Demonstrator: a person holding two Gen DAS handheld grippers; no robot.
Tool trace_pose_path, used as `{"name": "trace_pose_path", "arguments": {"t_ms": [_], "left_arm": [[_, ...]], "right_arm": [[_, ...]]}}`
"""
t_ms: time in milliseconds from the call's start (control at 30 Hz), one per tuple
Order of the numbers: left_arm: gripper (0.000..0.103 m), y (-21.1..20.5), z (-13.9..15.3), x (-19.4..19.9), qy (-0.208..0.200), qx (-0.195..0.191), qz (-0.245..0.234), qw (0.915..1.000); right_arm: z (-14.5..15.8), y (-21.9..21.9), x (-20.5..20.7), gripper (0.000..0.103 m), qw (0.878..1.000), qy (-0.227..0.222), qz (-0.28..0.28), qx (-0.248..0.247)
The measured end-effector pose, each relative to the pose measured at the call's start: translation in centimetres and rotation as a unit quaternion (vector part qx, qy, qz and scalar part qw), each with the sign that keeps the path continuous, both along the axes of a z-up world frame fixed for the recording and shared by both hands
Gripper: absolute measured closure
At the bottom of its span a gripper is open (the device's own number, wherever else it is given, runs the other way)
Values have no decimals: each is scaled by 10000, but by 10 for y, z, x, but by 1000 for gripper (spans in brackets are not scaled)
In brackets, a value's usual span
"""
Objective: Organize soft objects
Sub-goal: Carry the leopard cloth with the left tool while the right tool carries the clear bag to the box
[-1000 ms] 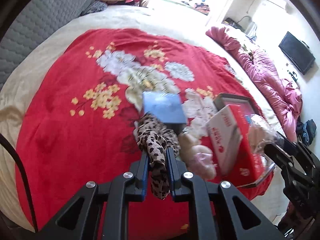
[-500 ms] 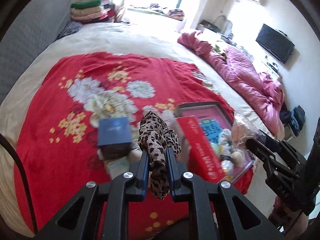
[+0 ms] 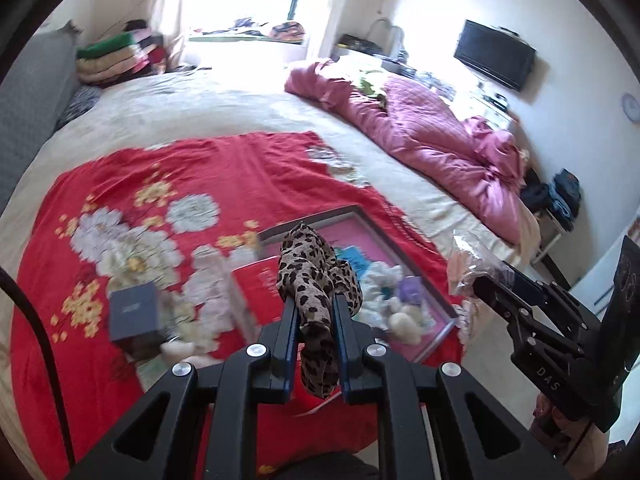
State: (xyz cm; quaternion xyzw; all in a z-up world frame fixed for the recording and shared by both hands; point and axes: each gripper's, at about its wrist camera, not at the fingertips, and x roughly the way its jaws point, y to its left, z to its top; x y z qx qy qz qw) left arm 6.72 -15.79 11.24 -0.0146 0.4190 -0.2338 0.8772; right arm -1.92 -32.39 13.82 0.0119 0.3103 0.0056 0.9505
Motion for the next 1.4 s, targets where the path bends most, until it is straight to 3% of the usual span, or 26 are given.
{"name": "trace_pose_path", "arguments": {"t_ms": [400, 933, 1400], "left_arm": [[87, -61, -15, 4, 150, 131, -476, 9987], [87, -106, -51, 20, 397, 536, -733, 9951], [86, -122, -86, 51, 643, 456, -761, 9940]], "right_arm": [[-11, -39, -20, 63, 9991, 4, -364, 219], [-48, -73, -21, 63, 9958, 288, -671, 549], [-81, -85, -9, 63, 9938, 534, -839, 502]]}}
